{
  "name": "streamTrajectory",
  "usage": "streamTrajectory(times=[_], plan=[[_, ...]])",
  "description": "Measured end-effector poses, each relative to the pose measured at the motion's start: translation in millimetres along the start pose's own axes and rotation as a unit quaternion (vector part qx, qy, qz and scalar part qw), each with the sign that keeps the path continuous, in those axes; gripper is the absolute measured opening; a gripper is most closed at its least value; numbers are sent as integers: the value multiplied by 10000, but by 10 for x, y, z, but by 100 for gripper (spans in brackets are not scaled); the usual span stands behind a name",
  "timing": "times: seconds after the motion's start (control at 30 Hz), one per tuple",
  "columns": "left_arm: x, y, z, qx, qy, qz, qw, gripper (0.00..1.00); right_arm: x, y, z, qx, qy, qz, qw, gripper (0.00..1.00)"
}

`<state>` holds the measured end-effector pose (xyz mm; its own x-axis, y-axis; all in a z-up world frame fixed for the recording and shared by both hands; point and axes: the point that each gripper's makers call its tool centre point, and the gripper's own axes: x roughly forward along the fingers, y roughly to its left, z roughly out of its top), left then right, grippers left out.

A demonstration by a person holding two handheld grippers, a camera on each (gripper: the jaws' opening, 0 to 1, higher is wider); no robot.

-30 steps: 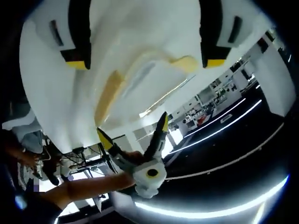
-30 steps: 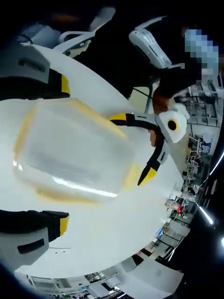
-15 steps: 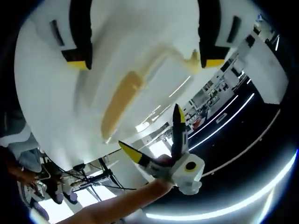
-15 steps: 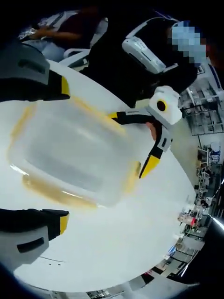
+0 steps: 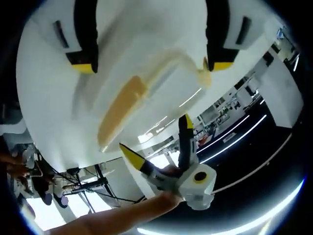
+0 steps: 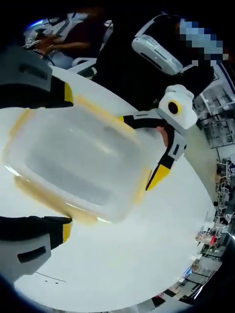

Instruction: Snap each plastic latch of the storage box into its locked position after aligning the lid with the box until every specified latch is closed and the lid sits flush.

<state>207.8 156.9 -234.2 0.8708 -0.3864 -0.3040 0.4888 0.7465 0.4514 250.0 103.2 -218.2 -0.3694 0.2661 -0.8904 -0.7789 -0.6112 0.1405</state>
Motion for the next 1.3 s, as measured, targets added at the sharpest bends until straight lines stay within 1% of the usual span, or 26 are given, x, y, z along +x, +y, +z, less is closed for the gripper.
streamTrajectory(times=[0.1, 0.23, 0.3, 0.37, 0.43, 0.47, 0.5, 0.6, 0.77, 0.93, 1.03, 1.13, 1.3], plan=[[16, 8, -8, -42, -1, 29, 10000, 89, 40, -7, 14, 87, -37, 95, 9999, 94], [42, 39, -30, -61, 21, 112, 9999, 85, 60, 9, 35, 140, -11, 225, 9996, 91], [48, 37, -29, -131, 39, 110, 9998, 84, 66, 2, 35, 193, -39, 269, 9994, 91], [49, 37, -12, -241, 10, 127, 9996, 84, 66, -16, 43, 281, -84, 269, 9992, 89], [58, 28, -9, -311, -33, 130, 9994, 80, 66, -26, 48, 346, -111, 263, 9990, 87], [67, 10, -17, -318, -49, 94, 9994, 80, 66, -29, 48, 368, -118, 261, 9989, 87], [70, 35, -25, -272, -74, 182, 9994, 78, 68, -32, 46, 397, -128, 259, 9988, 86], [71, 40, -18, -338, -138, 177, 9992, 78, 70, -34, 39, 420, -160, 255, 9987, 86], [77, 20, 24, -676, -347, 224, 9969, 79, 88, -40, 55, 556, -258, 217, 9979, 85], [69, 0, 21, -686, -402, 243, 9965, 78, 101, -42, 67, 666, -297, 173, 9972, 83], [57, -15, 15, -705, -543, 260, 9957, 78, 107, -42, 74, 724, -309, 164, 9968, 82], [68, -24, 19, -748, -503, 265, 9956, 77, 110, -64, 92, 899, -353, 150, 9952, 79], [65, -39, 24, -801, -460, 251, 9954, 75, 127, -57, 108, 988, -300, 147, 9945, 80]])
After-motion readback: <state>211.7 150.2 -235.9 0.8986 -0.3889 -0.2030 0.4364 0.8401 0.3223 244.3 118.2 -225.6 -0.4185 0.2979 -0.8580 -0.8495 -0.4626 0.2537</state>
